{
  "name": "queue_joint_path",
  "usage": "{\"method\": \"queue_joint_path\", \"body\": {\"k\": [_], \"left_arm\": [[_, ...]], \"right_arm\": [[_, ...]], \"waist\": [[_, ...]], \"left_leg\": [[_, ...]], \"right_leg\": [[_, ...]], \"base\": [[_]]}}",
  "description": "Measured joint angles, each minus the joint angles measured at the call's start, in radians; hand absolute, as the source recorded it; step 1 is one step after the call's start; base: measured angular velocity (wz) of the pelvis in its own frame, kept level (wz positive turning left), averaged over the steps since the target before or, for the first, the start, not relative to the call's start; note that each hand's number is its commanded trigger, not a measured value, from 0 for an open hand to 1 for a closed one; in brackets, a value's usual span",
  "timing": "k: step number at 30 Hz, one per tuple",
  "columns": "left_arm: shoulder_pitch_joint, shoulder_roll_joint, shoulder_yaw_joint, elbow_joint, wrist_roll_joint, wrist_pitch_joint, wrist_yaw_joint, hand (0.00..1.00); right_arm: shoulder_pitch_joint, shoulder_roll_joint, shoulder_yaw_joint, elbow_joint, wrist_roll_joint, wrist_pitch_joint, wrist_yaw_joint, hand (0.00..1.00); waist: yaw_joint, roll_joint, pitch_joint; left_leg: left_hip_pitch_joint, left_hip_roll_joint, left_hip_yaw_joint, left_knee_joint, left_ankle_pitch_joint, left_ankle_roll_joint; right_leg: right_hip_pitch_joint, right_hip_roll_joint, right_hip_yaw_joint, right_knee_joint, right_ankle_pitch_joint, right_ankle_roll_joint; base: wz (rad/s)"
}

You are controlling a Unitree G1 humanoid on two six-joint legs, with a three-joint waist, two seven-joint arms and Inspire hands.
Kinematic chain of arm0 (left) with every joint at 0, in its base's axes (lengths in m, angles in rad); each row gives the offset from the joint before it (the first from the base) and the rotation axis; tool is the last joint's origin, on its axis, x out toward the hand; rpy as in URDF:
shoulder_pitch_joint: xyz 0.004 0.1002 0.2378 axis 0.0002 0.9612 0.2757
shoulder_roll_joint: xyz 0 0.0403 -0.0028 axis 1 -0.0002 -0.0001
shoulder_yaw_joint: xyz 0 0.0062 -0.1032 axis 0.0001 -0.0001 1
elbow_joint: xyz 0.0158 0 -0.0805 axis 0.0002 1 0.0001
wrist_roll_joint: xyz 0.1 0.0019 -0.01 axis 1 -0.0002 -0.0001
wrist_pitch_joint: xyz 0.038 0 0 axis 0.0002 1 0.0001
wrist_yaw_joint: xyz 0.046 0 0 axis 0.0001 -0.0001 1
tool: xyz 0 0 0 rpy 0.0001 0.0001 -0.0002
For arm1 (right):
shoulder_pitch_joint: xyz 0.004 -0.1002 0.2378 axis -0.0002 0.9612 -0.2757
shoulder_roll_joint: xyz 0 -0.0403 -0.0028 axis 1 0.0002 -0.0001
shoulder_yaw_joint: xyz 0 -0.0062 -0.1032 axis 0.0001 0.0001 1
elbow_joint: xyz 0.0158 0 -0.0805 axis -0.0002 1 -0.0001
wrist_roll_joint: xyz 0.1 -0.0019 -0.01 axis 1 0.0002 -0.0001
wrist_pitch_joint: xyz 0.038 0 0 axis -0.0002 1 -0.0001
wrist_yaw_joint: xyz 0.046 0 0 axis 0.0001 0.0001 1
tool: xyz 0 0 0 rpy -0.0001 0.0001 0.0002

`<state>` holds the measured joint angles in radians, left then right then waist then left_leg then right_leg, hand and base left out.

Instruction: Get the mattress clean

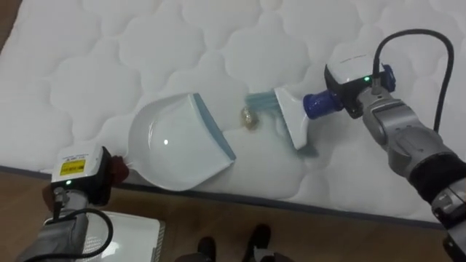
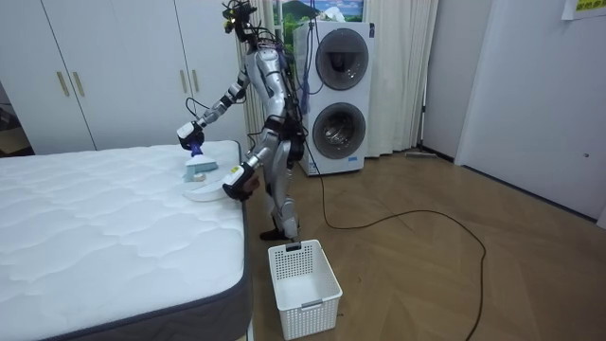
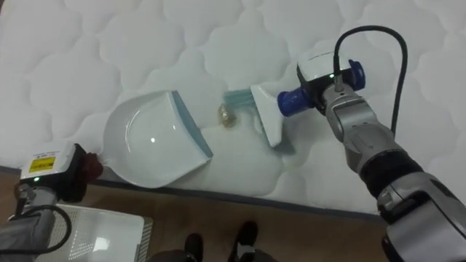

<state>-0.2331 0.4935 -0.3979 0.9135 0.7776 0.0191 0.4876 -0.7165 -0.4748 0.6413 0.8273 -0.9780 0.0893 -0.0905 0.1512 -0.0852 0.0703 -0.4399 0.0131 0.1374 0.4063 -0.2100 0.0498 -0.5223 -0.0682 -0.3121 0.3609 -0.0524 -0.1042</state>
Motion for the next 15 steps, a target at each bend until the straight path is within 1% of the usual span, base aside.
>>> {"method": "queue_joint_path", "body": {"k": [7,15], "left_arm": [[0.001,-0.003,0.000,0.000,0.000,0.001,-0.002,1.00],[-0.001,-0.011,-0.002,0.011,0.000,0.003,-0.013,1.00]], "right_arm": [[0.002,0.003,0.013,0.000,0.028,0.000,0.014,1.00],[0.016,0.015,0.017,0.000,0.071,0.001,0.030,1.00]], "waist": [[0.001,0.000,0.0000],[0.003,0.000,0.0000]], "left_leg": [[0.003,0.000,0.000,0.005,0.000,0.000],[0.021,-0.002,0.000,-0.011,0.000,0.000]], "right_leg": [[0.003,0.000,0.000,0.000,0.000,0.000],[0.017,0.001,0.005,-0.002,0.000,0.000]], "base": [[0.00],[0.00]]}}
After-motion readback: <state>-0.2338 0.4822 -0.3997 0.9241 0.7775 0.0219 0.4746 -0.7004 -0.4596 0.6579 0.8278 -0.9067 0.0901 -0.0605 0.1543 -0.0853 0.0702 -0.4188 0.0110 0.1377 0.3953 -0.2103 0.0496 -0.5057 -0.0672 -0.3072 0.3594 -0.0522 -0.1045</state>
